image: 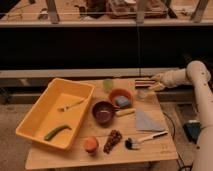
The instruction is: Place eraser in paper cup
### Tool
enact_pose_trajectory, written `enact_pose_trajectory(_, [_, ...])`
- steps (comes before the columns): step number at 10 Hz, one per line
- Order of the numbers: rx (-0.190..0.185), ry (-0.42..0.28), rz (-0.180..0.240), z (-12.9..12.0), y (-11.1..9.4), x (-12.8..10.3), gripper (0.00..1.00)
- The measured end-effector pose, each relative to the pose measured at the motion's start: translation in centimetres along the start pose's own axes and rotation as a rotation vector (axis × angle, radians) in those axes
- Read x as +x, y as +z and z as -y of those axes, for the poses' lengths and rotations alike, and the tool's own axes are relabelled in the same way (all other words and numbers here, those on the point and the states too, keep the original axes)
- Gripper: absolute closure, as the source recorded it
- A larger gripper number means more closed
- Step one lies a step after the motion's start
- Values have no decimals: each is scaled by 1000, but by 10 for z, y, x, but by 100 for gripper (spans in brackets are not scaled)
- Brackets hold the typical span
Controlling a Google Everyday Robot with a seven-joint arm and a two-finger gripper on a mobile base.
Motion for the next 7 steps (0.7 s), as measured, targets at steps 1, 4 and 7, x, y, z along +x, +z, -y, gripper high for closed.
enact_pose_trajectory(1, [-1, 3, -3, 0, -1, 1, 20])
enact_pose_trajectory(4, [-23, 13, -10, -3, -3, 4, 20])
enact_pose_trajectory(7, [-36, 2, -19, -3, -4, 2, 20])
